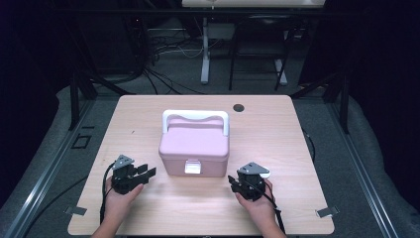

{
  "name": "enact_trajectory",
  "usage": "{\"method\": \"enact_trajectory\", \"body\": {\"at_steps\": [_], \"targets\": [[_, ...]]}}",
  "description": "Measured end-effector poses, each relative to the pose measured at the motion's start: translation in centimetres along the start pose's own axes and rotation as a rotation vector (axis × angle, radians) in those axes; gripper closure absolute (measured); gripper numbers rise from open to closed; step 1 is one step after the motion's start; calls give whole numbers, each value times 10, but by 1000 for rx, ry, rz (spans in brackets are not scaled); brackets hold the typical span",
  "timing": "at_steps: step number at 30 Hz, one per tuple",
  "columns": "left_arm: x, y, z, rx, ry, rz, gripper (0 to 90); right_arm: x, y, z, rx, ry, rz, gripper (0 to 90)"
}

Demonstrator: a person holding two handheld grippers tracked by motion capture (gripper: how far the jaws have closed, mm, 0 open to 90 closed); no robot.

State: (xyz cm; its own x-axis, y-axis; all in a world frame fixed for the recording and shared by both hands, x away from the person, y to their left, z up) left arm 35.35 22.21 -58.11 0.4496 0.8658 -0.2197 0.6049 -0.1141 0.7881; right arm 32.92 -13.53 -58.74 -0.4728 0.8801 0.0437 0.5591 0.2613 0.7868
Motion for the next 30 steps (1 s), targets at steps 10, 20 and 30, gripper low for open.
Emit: {"method": "enact_trajectory", "body": {"at_steps": [10,20,30], "targets": [[-5,15,12,-26,-8,0,675,-3,10,7,-13,-21,7,648],[-13,26,28,-26,-15,10,774,-6,23,18,-45,-59,41,709],[-15,26,31,-27,-29,-1,871,-13,33,25,-97,-65,74,717]]}}
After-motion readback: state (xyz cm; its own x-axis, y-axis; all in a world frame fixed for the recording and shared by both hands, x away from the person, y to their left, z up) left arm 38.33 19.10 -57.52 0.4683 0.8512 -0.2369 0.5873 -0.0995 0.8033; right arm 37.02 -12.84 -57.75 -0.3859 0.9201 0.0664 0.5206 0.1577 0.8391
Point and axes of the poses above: each handheld gripper's, and its own axes: z roughly forward along the jaws, y roughly out of its top, x roughly to its left, the point moved 4 cm from there along z, roughly forward along the jaws
